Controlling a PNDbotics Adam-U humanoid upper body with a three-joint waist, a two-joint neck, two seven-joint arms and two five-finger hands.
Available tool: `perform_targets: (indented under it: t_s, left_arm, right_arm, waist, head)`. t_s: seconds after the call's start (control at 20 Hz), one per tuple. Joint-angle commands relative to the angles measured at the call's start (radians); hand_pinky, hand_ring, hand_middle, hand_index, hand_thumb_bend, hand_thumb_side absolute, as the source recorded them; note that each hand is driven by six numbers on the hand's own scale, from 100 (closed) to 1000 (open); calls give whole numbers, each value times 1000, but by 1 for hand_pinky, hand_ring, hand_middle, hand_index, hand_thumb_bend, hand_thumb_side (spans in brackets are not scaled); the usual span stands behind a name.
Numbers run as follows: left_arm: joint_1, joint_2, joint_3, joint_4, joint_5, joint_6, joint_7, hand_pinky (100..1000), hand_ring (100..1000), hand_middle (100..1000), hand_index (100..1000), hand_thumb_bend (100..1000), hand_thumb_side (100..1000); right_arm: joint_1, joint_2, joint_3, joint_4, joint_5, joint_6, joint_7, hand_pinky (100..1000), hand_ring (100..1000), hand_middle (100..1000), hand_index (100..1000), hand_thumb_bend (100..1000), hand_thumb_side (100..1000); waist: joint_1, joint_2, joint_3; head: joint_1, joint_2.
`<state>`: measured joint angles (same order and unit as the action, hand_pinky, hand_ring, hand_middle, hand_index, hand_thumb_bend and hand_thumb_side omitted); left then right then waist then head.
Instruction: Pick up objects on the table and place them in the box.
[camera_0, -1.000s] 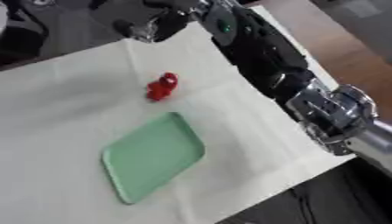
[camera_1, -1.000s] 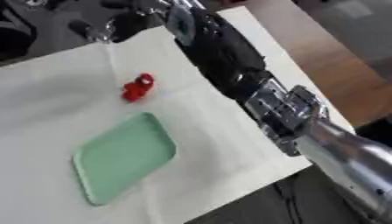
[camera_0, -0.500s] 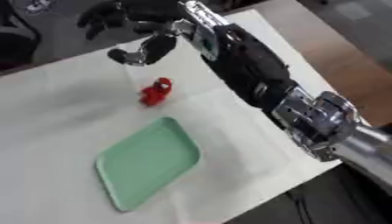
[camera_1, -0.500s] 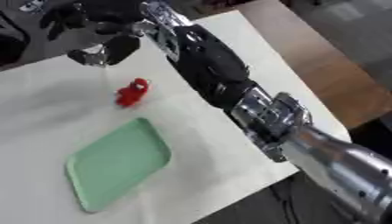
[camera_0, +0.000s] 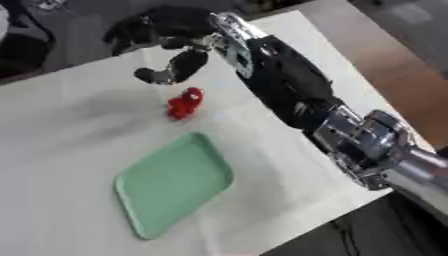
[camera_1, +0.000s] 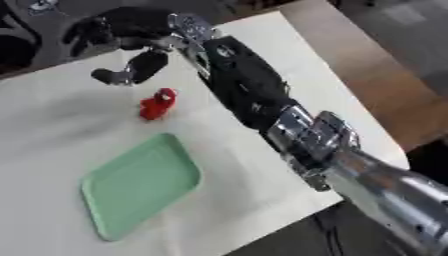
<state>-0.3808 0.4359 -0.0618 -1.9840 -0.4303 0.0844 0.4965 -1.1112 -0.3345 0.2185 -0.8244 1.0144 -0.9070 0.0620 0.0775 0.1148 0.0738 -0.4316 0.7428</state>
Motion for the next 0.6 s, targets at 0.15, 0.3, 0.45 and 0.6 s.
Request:
perform_targets:
  t_s: [0.15, 0.3, 0.45, 0.6]
  left_arm:
    - [-7, 13, 8, -16, 1, -1, 2, 337, 486, 643, 810, 310, 790]
    - [-1, 19, 7, -16, 0, 0, 1, 337, 486, 643, 810, 310, 790]
    - [2, 22, 8, -16, 0, 2, 0, 337, 486, 643, 810, 310, 790]
    - [5, 24, 8, -16, -1, 3, 0, 336, 485, 643, 810, 310, 791]
  right_arm:
    - [16, -32, -31, 12, 30, 0, -31, 672, 807, 882, 867, 226, 900]
    - [39, -48, -39, 17, 32, 4, -50, 675, 805, 879, 867, 227, 911]
    - [54, -60, -44, 18, 32, 10, -65, 677, 802, 875, 865, 226, 914]
    - [62, -68, -46, 19, 32, 19, -72, 678, 800, 873, 865, 225, 918]
  waist:
    - [-4, -18, -4]
    - [-6, -22, -8]
    - [-6, -25, -11]
    - [-7, -27, -13]
  head:
    - [8, -12]
    - [8, -10]
    - [8, -10]
    - [8, -11]
